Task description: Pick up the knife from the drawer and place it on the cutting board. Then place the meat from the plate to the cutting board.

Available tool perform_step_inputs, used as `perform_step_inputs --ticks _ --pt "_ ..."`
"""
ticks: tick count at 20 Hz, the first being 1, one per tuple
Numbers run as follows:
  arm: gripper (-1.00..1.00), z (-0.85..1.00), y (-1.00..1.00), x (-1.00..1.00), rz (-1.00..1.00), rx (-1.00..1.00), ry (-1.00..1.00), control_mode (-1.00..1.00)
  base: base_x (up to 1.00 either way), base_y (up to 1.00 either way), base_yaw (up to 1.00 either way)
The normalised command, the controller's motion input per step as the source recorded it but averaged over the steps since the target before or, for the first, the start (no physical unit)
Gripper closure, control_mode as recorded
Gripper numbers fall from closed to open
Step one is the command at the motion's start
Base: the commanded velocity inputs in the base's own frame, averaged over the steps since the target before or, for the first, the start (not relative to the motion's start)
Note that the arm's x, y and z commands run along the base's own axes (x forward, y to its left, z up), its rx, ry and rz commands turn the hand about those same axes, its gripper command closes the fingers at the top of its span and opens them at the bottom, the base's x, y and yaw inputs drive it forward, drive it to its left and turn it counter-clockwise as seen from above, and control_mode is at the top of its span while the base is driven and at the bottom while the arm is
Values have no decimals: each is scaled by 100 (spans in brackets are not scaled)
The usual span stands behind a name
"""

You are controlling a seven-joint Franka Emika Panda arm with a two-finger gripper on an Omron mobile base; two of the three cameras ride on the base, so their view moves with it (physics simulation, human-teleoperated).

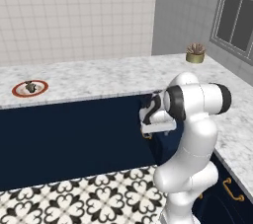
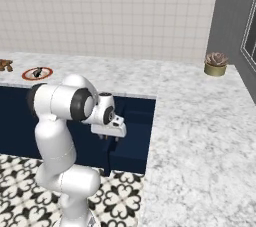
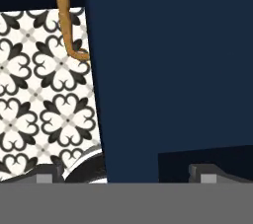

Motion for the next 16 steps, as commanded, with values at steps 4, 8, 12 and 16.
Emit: perform_step_inputs --ticks 4,8,12,16 --pt "-100 -35 0 3 0 0 -3 -100 0 0 0" --pt "-100 -23 23 2 0 0 -1 -100 0 0 0" --pt "-100 14 98 0 -5 0 -4 -100 0 0 0" --pt "-100 22 100 0 -7 0 -6 -100 0 0 0"
